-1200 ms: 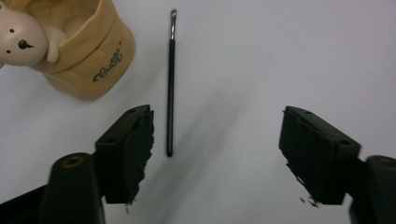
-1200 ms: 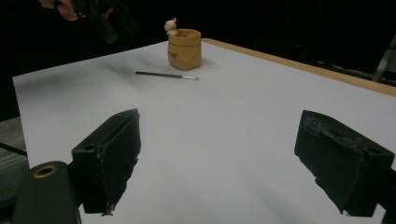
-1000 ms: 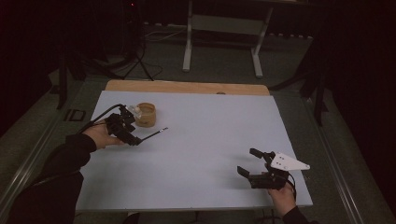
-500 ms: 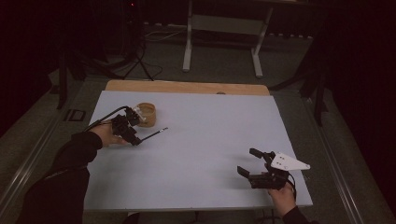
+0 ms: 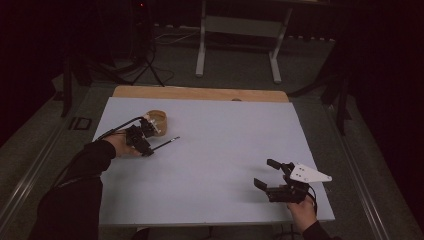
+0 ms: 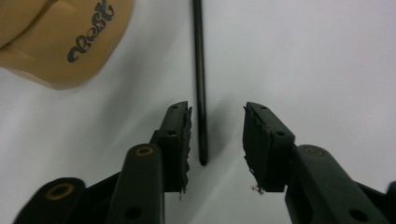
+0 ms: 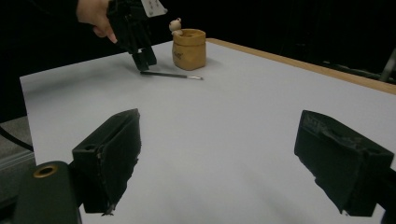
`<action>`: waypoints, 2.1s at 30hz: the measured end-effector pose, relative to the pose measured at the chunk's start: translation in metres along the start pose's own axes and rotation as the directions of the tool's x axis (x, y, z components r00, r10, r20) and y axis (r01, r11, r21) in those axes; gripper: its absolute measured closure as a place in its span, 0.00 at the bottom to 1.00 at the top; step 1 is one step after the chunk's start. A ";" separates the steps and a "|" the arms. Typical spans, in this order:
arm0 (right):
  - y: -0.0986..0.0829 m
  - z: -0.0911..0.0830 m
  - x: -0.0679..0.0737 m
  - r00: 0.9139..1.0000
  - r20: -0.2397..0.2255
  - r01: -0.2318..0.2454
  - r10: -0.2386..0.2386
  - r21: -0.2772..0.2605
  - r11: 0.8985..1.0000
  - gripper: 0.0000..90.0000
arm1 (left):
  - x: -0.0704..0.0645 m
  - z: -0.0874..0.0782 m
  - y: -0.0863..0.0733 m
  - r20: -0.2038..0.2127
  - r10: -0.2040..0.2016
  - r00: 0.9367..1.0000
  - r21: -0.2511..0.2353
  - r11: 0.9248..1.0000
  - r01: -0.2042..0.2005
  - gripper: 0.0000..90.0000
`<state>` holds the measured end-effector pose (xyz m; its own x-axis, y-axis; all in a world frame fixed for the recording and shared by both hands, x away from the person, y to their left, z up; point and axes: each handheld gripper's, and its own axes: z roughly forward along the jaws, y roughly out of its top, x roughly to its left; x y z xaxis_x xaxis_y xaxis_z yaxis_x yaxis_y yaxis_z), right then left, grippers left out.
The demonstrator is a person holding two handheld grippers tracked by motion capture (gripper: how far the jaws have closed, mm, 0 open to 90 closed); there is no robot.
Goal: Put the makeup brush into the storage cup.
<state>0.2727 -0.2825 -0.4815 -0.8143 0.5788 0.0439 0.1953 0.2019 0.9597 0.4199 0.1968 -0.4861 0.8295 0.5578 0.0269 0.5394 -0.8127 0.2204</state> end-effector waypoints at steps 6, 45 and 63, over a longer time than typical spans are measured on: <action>0.000 0.000 0.000 1.000 0.003 0.003 -0.003 0.000 1.000 0.16 | 0.002 0.008 0.004 -0.011 -0.008 1.000 0.033 0.999 0.008 0.74; 0.001 -0.002 -0.001 1.000 0.002 -0.013 0.013 -0.006 1.000 0.16 | -0.011 -0.010 0.017 0.033 -0.047 0.998 0.078 0.996 0.044 0.95; 0.000 -0.001 -0.001 1.000 0.004 -0.017 0.017 0.004 1.000 0.16 | -0.034 -0.049 0.012 0.095 -0.068 0.993 -0.190 0.978 0.086 0.95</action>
<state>0.2732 -0.2838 -0.4811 -0.8086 0.5854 0.0590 0.2113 0.1954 0.9577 0.3912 0.1759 -0.4362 0.8007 0.5935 -0.0813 0.5711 -0.7153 0.4028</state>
